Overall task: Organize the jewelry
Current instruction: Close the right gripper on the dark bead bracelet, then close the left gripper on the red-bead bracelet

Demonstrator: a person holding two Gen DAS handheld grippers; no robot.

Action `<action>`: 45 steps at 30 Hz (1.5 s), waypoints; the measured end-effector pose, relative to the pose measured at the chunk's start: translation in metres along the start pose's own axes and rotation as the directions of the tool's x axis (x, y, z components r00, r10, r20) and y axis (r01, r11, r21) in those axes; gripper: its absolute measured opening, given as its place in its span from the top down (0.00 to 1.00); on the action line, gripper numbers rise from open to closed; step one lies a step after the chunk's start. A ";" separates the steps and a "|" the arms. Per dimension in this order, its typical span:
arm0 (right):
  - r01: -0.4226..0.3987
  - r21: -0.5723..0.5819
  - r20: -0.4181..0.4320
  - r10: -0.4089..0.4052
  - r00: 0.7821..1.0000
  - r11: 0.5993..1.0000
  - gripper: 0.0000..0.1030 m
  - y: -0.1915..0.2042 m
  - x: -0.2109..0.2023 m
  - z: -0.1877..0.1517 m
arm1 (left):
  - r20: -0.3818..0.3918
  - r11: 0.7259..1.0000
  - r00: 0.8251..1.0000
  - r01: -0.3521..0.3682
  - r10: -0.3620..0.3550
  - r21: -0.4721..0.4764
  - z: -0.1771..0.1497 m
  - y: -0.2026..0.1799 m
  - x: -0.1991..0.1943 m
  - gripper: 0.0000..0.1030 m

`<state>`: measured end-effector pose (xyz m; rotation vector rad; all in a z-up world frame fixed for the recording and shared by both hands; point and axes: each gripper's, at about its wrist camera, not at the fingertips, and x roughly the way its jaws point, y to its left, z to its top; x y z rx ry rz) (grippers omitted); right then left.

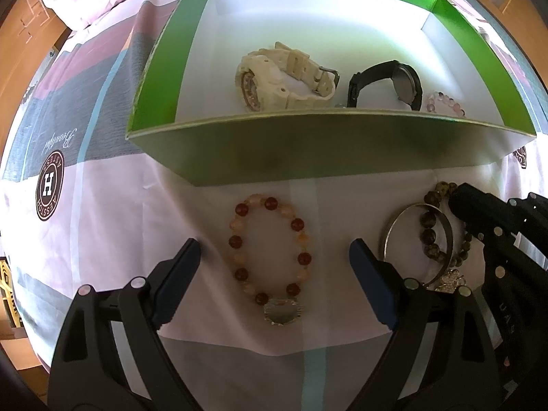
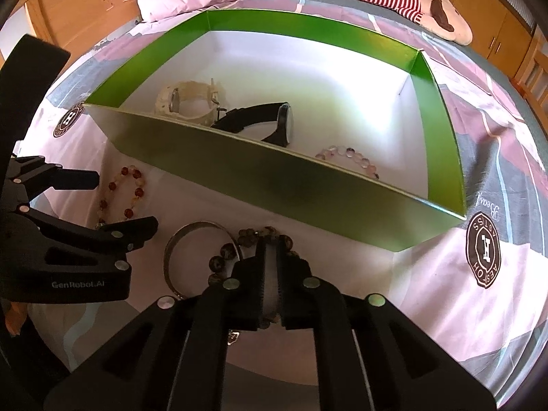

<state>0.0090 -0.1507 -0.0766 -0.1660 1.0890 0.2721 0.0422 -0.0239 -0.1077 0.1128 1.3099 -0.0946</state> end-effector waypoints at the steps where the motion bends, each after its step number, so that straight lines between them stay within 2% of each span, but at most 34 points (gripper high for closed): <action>1: 0.002 0.002 0.000 -0.002 1.000 1.000 0.91 -0.001 0.000 0.000 | 0.000 1.000 1.000 0.001 -0.001 0.001 0.000 -0.001 0.000 0.13; 4: 0.006 0.008 -0.003 -0.006 1.000 1.000 0.91 -0.006 0.001 0.002 | 0.000 1.000 1.000 0.000 0.000 0.000 0.000 0.000 0.001 0.13; 8: 0.007 0.022 -0.008 -0.007 1.000 1.000 0.78 -0.009 0.002 0.002 | -0.001 1.000 1.000 -0.004 0.004 0.002 0.001 0.000 -0.001 0.13; 10: 0.006 0.019 -0.012 -0.005 1.000 1.000 0.75 -0.008 0.003 0.001 | -0.001 1.000 1.000 -0.008 0.008 0.006 0.001 -0.002 0.000 0.13; 16: 0.009 0.014 -0.014 -0.009 1.000 1.000 0.75 -0.007 0.004 0.000 | 0.000 1.000 1.000 -0.009 0.009 0.009 0.001 -0.005 0.000 0.13; 20: 0.012 0.026 -0.021 -0.011 1.000 1.000 0.64 -0.010 0.005 0.000 | 0.001 1.000 1.000 -0.010 0.010 0.010 0.001 -0.003 0.000 0.13; 22: 0.013 0.027 -0.024 -0.012 1.000 1.000 0.64 -0.012 0.006 0.000 | 0.001 1.000 1.000 -0.010 0.010 0.010 0.001 -0.003 0.000 0.13; 32: 0.048 -0.022 -0.041 -0.048 0.998 0.999 0.64 -0.006 0.013 -0.004 | 0.005 1.000 1.000 -0.013 0.013 0.015 0.000 -0.006 0.000 0.13; 33: 0.042 -0.023 -0.039 -0.043 0.998 0.999 0.66 -0.005 0.013 -0.004 | 0.005 1.000 1.000 -0.013 0.013 0.015 0.000 -0.006 0.000 0.13; 35: 0.024 -0.035 -0.035 -0.025 0.999 0.999 0.86 -0.002 0.012 -0.005 | 0.006 1.000 1.000 -0.014 0.014 0.015 -0.001 -0.006 0.000 0.13; 37: 0.028 -0.050 -0.018 -0.029 0.999 0.998 0.89 0.002 0.009 -0.005 | 0.006 1.000 1.000 -0.013 0.013 0.016 -0.002 -0.006 -0.001 0.13; 41: -0.012 -0.040 0.024 0.013 1.000 0.999 0.89 0.002 -0.003 -0.003 | 0.014 1.000 1.000 0.000 0.000 0.012 -0.001 -0.002 -0.005 0.13; 45: -0.046 -0.005 0.064 0.046 0.997 0.999 0.89 -0.003 -0.020 0.005 | 0.022 0.998 0.998 0.053 -0.052 -0.042 0.006 0.015 -0.011 0.13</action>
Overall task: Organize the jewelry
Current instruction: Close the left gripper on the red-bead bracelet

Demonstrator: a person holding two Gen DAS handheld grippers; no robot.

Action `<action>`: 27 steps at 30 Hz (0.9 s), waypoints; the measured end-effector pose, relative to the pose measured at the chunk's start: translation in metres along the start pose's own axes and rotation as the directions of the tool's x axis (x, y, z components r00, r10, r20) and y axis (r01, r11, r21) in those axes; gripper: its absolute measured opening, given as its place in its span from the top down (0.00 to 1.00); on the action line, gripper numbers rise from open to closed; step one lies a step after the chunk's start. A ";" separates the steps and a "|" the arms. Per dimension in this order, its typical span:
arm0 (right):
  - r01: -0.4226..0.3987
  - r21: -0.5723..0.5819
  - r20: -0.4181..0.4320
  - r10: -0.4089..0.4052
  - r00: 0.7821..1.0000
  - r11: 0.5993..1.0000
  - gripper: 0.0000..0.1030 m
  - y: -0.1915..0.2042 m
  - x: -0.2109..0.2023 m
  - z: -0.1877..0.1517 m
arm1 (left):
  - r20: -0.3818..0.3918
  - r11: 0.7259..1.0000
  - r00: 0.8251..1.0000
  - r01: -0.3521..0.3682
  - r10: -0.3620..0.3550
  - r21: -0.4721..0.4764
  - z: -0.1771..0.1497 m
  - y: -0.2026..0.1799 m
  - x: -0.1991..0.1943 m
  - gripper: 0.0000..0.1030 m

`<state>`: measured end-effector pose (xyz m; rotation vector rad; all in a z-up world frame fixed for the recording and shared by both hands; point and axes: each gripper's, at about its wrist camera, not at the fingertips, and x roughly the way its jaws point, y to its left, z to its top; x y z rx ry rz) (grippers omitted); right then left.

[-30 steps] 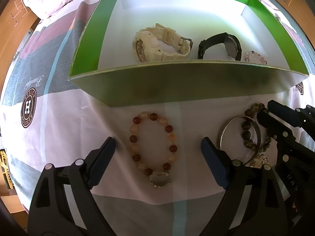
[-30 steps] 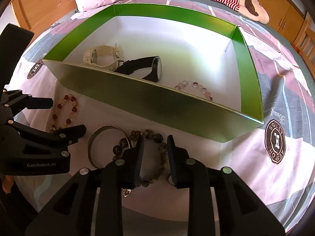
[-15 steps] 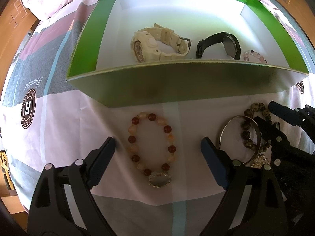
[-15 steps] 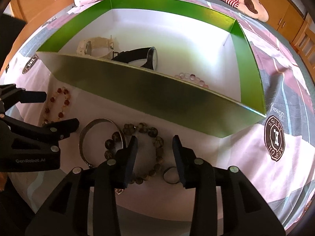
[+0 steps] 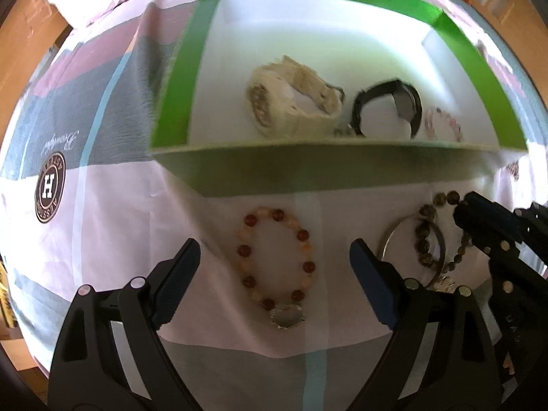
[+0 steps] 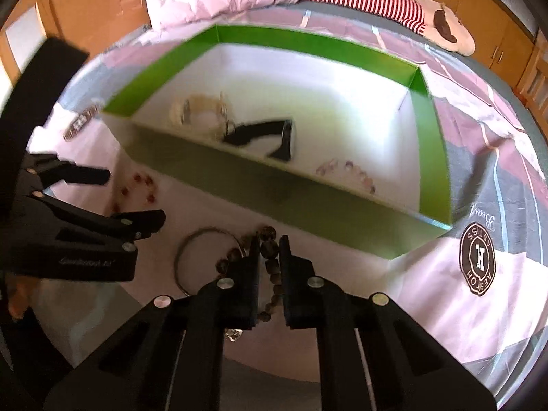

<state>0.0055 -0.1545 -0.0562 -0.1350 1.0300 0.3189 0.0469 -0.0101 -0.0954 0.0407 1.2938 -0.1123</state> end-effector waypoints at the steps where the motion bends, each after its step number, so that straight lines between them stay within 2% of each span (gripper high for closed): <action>1: -0.005 0.007 0.005 0.005 1.000 1.000 0.89 -0.001 -0.003 0.002 | 0.000 1.000 1.000 0.019 -0.019 -0.014 0.002 0.004 -0.002 0.13; 4: -0.009 0.022 0.011 0.009 1.000 1.000 0.89 -0.003 -0.006 0.005 | 0.000 0.992 0.994 0.106 -0.107 -0.074 0.006 0.020 -0.006 0.13; 7: -0.008 0.033 0.002 0.008 1.000 0.999 0.89 -0.007 -0.005 0.005 | -0.003 0.981 0.988 0.153 -0.154 -0.121 0.010 0.032 -0.006 0.13; 12: -0.004 0.053 -0.008 0.004 1.000 0.999 0.89 -0.012 -0.006 0.000 | -0.013 0.982 0.991 0.134 -0.137 -0.135 0.013 0.039 -0.003 0.13; 15: 0.007 0.069 -0.030 -0.005 1.000 0.998 0.89 -0.015 -0.003 -0.001 | -0.025 0.988 0.995 0.097 -0.100 -0.123 0.010 0.033 0.002 0.14; 19: 0.008 0.066 -0.037 -0.006 0.999 0.998 0.89 -0.016 -0.002 -0.003 | -0.013 0.989 0.998 0.064 -0.066 -0.132 0.007 0.037 0.001 0.19; 21: 0.011 0.063 -0.042 -0.009 0.999 0.998 0.89 -0.015 -0.001 -0.004 | -0.004 0.988 0.998 0.054 -0.055 -0.141 0.007 0.041 -0.001 0.25; 24: 0.014 0.062 -0.049 -0.011 0.999 0.998 0.89 -0.017 0.002 -0.005 | 0.014 0.986 0.999 0.051 -0.049 -0.157 0.009 0.050 -0.006 0.26; 27: 0.018 0.061 -0.057 -0.015 0.998 0.998 0.89 -0.016 0.005 -0.005 | 0.034 0.989 0.999 -0.025 0.030 -0.144 0.006 0.060 -0.016 0.27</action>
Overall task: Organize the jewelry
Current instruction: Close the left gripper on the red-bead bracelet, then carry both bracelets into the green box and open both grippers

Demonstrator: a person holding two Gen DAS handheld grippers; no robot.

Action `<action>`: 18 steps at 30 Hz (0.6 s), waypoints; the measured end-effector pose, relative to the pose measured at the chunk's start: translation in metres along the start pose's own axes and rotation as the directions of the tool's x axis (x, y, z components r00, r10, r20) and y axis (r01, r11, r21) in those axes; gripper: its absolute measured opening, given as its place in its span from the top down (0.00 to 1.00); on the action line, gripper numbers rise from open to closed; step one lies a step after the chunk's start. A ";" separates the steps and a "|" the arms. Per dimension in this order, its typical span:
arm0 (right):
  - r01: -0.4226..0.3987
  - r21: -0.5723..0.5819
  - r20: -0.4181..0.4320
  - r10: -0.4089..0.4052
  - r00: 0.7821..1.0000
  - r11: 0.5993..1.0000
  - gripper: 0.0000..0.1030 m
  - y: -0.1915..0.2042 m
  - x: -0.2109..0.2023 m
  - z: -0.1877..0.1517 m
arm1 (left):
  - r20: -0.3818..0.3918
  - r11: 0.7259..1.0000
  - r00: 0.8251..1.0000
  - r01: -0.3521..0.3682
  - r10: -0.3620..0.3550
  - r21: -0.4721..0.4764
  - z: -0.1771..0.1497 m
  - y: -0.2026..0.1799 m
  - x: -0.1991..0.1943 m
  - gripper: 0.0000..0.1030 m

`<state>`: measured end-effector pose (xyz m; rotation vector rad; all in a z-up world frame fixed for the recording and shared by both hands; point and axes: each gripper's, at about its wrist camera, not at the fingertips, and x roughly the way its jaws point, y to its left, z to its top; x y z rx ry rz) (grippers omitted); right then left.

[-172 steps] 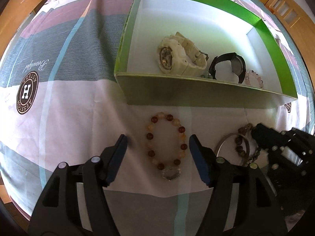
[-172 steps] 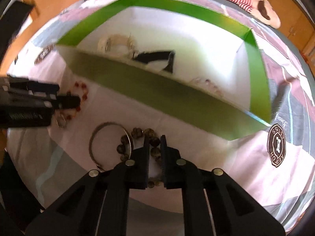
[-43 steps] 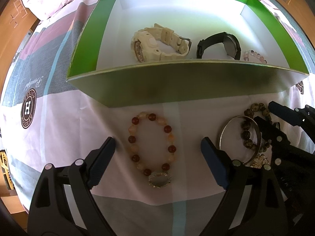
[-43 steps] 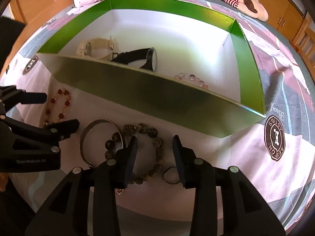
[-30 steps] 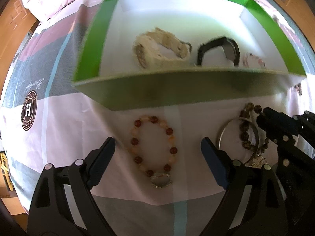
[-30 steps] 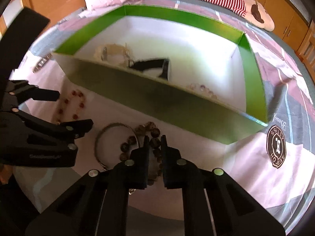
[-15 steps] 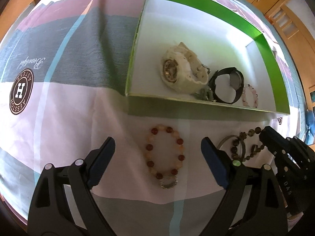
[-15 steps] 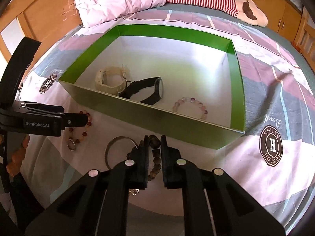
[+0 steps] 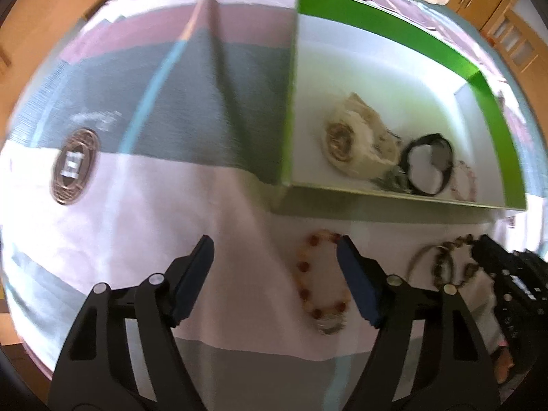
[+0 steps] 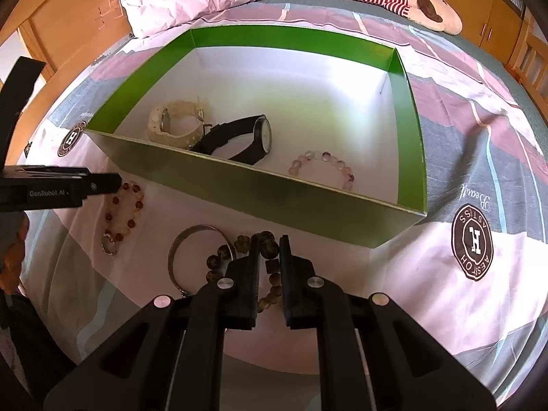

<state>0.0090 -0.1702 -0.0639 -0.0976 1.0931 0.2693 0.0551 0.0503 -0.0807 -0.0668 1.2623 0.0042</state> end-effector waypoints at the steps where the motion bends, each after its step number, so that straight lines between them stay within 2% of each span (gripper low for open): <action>1: 0.001 -0.001 -0.002 -0.001 1.000 1.000 0.89 0.001 0.001 0.001 | -0.003 1.000 1.000 -0.023 0.023 0.008 0.000 0.000 0.002 0.27; 5: 0.006 -0.008 -0.011 -0.006 1.000 1.000 0.89 0.003 0.006 0.000 | -0.052 0.998 0.998 -0.038 0.041 0.053 -0.004 -0.008 0.015 0.27; 8: 0.005 -0.012 -0.012 -0.005 1.000 1.000 0.89 0.004 0.006 0.000 | -0.054 0.992 0.996 -0.068 0.074 0.102 -0.008 -0.017 0.021 0.28; 9: 0.004 -0.012 -0.011 -0.005 1.000 1.000 0.89 0.005 0.005 0.001 | -0.044 0.990 0.996 -0.075 0.080 0.118 -0.008 -0.020 0.021 0.31; 10: 0.002 -0.011 -0.010 -0.002 1.000 1.000 0.89 0.005 0.005 0.001 | -0.038 0.990 0.997 -0.062 0.067 0.130 -0.009 -0.022 0.020 0.49; 11: -0.002 -0.011 -0.006 0.002 1.000 1.000 0.89 0.006 0.004 0.002 | -0.032 0.989 0.999 -0.031 0.036 0.142 -0.009 -0.024 0.016 0.73; 12: -0.007 -0.013 -0.002 0.007 1.000 1.000 0.89 0.007 0.002 0.002 | -0.024 0.988 0.999 -0.029 0.033 0.150 -0.010 -0.026 0.013 0.86; 13: -0.014 -0.018 0.005 0.014 1.000 1.000 0.90 0.008 0.001 0.003 | -0.011 0.986 0.999 -0.030 0.032 0.166 -0.010 -0.027 0.010 0.93; 15: -0.038 -0.035 0.023 0.039 0.999 0.999 0.89 0.012 -0.005 0.004 | -0.004 0.985 1.000 0.003 -0.002 0.173 -0.011 -0.027 0.004 0.93; 18: -0.086 -0.055 0.046 0.089 0.995 0.995 0.90 0.019 -0.015 0.007 | 0.022 0.977 0.995 0.089 -0.095 0.193 -0.012 -0.026 -0.015 0.93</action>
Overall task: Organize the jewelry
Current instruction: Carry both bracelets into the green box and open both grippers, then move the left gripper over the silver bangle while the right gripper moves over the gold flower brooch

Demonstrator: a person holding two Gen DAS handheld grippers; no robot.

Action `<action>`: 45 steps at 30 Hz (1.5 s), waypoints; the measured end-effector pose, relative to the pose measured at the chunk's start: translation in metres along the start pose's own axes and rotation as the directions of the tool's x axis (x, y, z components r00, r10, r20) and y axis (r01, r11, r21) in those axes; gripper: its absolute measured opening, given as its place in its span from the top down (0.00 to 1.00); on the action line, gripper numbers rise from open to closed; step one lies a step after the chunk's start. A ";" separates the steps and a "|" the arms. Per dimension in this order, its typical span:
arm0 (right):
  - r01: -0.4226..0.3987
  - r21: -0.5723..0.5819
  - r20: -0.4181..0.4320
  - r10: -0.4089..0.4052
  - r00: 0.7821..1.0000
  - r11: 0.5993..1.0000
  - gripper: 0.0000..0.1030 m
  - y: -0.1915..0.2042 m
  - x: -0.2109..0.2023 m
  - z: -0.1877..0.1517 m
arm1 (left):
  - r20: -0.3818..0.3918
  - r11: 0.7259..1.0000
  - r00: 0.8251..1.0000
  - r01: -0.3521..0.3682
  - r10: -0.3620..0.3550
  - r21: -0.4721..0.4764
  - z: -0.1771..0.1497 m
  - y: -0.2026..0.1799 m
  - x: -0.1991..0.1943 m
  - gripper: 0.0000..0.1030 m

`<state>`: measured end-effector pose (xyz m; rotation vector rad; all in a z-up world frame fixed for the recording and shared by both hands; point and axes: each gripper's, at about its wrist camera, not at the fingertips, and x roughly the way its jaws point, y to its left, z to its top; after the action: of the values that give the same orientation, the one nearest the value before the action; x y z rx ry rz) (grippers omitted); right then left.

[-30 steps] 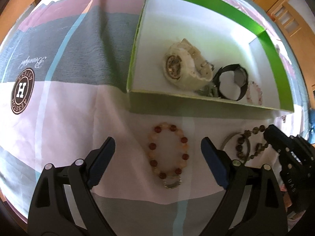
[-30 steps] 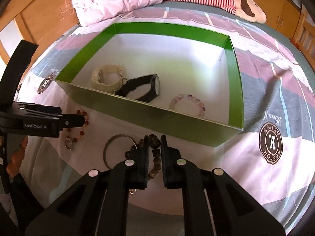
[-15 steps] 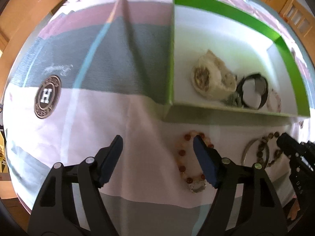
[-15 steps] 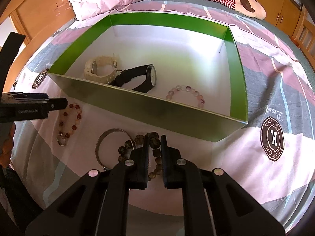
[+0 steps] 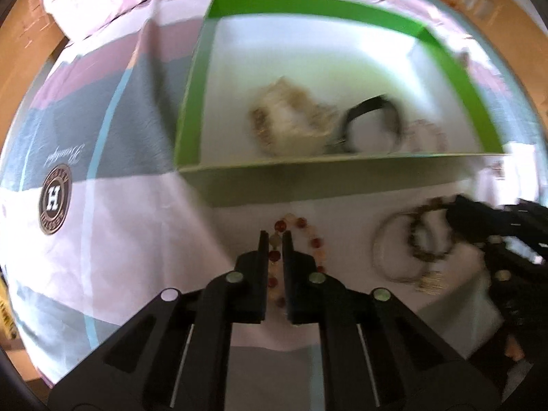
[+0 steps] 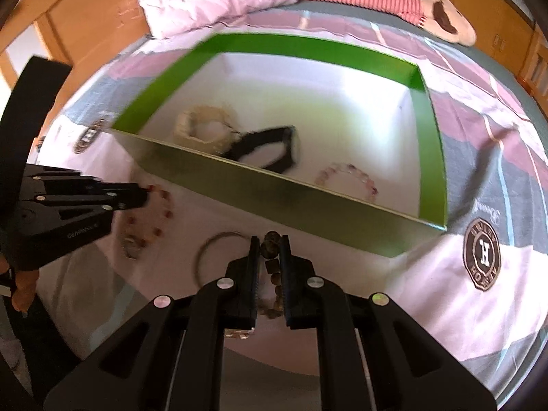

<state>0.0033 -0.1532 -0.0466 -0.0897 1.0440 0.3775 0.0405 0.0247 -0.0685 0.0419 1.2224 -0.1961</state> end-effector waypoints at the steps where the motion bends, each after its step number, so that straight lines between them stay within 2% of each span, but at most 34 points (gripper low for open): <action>1: -0.013 -0.002 0.006 0.013 1.000 1.000 0.89 0.001 -0.003 0.001 | 0.026 0.999 0.999 0.037 -0.037 0.006 0.000 0.000 -0.011 0.93; 3: -0.050 0.002 0.027 0.050 0.998 0.999 0.89 0.002 -0.011 0.004 | 0.067 0.996 0.993 0.091 -0.092 0.022 0.000 0.001 -0.030 0.93; 6: -0.120 0.009 0.074 0.119 0.990 0.993 0.89 0.001 -0.028 0.010 | 0.128 0.982 0.974 0.185 -0.187 0.028 -0.002 -0.001 -0.055 0.93; 10: -0.171 0.015 0.140 0.168 0.976 0.985 0.89 -0.001 -0.048 0.016 | 0.217 0.955 0.931 0.295 -0.294 0.027 -0.003 -0.004 -0.084 0.93; 16: -0.174 0.042 0.275 0.156 0.949 0.984 0.89 -0.008 -0.069 0.030 | 0.306 0.956 0.908 0.293 -0.286 0.024 0.005 -0.015 -0.096 0.93; 18: -0.143 0.056 0.329 0.117 0.937 0.988 0.89 -0.012 -0.077 0.038 | 0.336 0.960 0.903 0.278 -0.268 0.022 0.013 -0.014 -0.099 0.93; 22: -0.105 0.090 0.349 0.067 0.935 0.990 0.89 -0.021 -0.075 0.051 | 0.355 0.979 0.916 0.202 -0.186 -0.008 0.032 -0.010 -0.094 0.93; 25: -0.057 0.128 0.316 0.013 0.949 0.990 0.89 -0.029 -0.058 0.053 | 0.324 0.983 0.933 0.177 -0.153 -0.044 0.042 -0.004 -0.077 0.93; 28: -0.023 0.158 0.257 -0.018 0.966 0.987 0.89 -0.036 -0.040 0.050 | 0.281 0.992 0.958 0.092 -0.065 -0.086 0.052 -0.002 -0.053 0.93; 30: -0.003 0.173 0.236 -0.038 0.971 0.985 0.82 -0.040 -0.034 0.047 | 0.259 0.994 0.965 0.070 -0.045 -0.086 0.053 -0.001 -0.043 0.90; 31: -0.007 0.180 0.233 -0.036 0.972 0.984 0.72 -0.042 -0.034 0.046 | 0.251 0.994 0.967 0.069 -0.045 -0.086 0.052 -0.001 -0.041 0.84; 32: -0.031 0.195 0.234 -0.016 0.972 0.980 0.64 -0.045 -0.036 0.044 | 0.242 0.993 0.969 0.075 -0.051 -0.090 0.051 -0.001 -0.040 0.73; 34: -0.069 0.202 0.232 0.020 0.972 0.977 0.60 -0.048 -0.040 0.041 | 0.251 0.992 0.967 0.081 -0.055 -0.094 0.047 -0.001 -0.046 0.63; 37: -0.135 0.160 0.201 0.102 0.974 0.978 0.60 -0.043 -0.047 0.034 | 0.249 0.993 0.965 0.100 -0.083 -0.057 0.035 -0.006 -0.056 0.62; 39: -0.169 0.109 0.144 0.152 0.978 0.980 0.60 -0.031 -0.047 0.022 | 0.229 0.993 0.967 0.115 -0.108 -0.015 0.017 -0.013 -0.064 0.61; 41: -0.161 0.064 0.067 0.157 0.985 0.985 0.60 -0.018 -0.038 0.013 | 0.177 0.993 0.977 0.121 -0.120 0.001 0.003 -0.019 -0.061 0.60; 43: -0.124 -0.005 -0.022 0.124 0.992 0.992 0.60 -0.004 -0.023 0.005 | 0.129 0.992 0.984 0.125 -0.127 0.028 -0.005 -0.027 -0.048 0.59; 45: -0.073 -0.071 -0.117 0.065 0.991 0.995 0.60 0.007 -0.005 -0.007 | 0.086 0.996 0.992 0.086 -0.088 0.022 -0.005 -0.030 -0.033 0.58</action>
<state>-0.0076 -0.1497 -0.0453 -0.1440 1.1481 0.4790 0.0200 0.0001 -0.0369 -0.0045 1.1365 -0.2821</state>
